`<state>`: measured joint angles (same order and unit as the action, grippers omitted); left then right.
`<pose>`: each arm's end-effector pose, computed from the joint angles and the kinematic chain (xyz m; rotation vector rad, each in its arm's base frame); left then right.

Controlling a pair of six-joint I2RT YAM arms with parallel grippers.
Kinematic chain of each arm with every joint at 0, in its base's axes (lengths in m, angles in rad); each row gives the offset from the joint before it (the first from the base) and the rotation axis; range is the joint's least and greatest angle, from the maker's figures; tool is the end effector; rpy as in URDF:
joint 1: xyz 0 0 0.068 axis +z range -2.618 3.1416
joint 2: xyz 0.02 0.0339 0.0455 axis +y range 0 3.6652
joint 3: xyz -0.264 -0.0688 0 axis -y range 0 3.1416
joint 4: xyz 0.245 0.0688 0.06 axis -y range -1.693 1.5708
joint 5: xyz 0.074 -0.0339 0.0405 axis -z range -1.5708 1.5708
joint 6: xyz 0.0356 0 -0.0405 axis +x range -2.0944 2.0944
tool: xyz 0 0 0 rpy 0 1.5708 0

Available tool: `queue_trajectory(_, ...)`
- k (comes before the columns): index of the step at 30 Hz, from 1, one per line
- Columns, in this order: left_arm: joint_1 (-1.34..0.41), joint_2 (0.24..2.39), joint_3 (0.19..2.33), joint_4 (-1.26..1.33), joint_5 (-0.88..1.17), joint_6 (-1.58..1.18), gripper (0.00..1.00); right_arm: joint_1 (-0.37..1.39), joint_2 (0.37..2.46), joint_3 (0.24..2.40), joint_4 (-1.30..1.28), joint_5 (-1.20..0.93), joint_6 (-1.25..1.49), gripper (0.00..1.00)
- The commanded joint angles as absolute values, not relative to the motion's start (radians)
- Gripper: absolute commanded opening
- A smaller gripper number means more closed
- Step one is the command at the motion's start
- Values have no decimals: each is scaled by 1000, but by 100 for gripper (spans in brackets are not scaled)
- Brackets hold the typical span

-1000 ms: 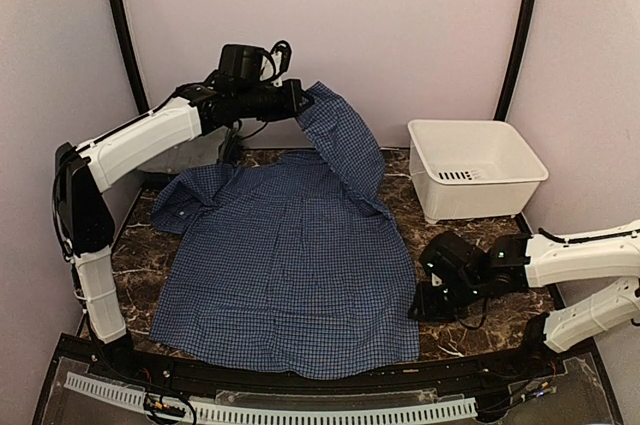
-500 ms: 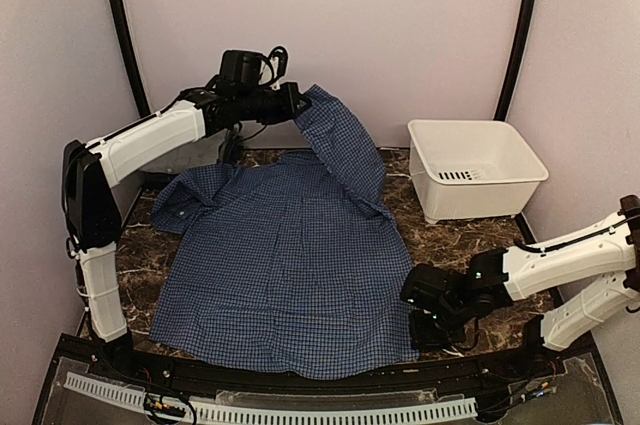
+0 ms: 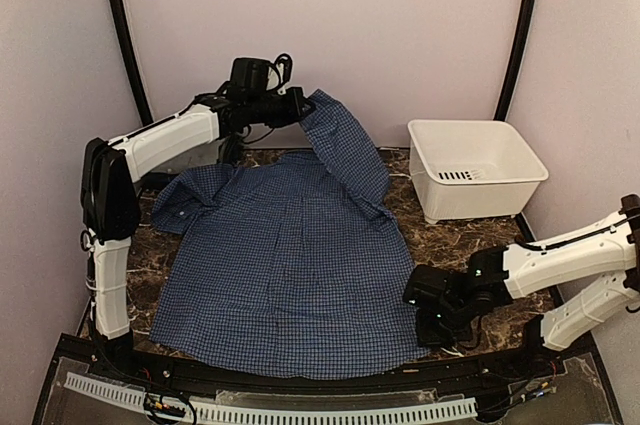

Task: Fold and stack the long sleeve shirts
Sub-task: Pick up the corner of the shirt from the center of the board, then fold the flattened shirt at the center of the board.

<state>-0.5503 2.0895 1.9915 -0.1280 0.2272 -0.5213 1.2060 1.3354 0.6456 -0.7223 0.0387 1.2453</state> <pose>0.4275 -0.2717 0.3542 0.1991 1.8880 -0.9540 0.0737 0.1891 0.1524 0.0645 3.0439 0.2079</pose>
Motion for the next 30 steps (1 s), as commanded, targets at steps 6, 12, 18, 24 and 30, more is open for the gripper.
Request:
queue_trajectory(6, -525, 2120, 2161, -133, 244, -551, 0, 1151, 1139, 631, -898, 170, 1263, 0)
queue_trajectory(12, -524, 2123, 2179, -160, 239, -565, 0, 1193, 1172, 711, -807, 138, 1179, 0)
queue_trajectory(18, -488, 2098, 2206, -252, 180, -559, 0, 1243, 1293, 836, -669, 64, 1047, 0)
queue_trajectory(24, -438, 2055, 2157, -312, 156, -528, 0, 1255, 1440, 946, -528, -70, 931, 0)
queue_trajectory(30, -372, 1946, 1950, -260, 98, -517, 0, 1258, 1518, 942, -416, -168, 923, 0)
